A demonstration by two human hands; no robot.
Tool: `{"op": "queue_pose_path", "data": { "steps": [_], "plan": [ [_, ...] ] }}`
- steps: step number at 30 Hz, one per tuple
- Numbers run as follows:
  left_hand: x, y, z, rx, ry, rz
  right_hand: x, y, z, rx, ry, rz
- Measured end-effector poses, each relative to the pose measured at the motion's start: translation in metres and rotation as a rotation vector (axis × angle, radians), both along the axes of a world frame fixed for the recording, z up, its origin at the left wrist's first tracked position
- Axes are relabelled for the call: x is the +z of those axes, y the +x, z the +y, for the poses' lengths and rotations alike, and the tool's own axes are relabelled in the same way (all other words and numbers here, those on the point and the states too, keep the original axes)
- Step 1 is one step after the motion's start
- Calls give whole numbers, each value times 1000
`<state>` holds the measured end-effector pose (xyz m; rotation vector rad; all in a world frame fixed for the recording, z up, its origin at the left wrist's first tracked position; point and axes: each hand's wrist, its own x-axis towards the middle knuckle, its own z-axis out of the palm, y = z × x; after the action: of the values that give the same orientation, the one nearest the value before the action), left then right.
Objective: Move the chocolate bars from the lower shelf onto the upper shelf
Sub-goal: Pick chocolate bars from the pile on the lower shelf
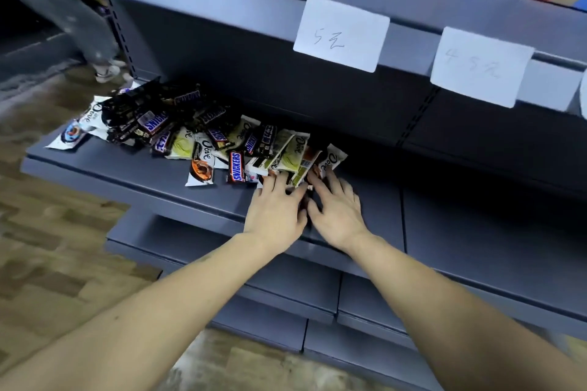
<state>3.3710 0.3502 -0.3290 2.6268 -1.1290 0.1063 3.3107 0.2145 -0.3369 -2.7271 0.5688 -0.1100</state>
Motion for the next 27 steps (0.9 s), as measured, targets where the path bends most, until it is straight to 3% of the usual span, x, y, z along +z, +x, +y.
{"op": "queue_pose_path", "data": {
  "steps": [7, 19, 27],
  "plan": [
    [7, -13, 2, -51, -63, 64, 3, -28, -3, -100, 169, -207],
    [22, -24, -3, -10, -228, 258, 17, -99, -32, -298, 319, -223],
    [23, -25, -8, 9, -212, 400, 16, -114, -32, -416, 103, -96]
  ]
}}
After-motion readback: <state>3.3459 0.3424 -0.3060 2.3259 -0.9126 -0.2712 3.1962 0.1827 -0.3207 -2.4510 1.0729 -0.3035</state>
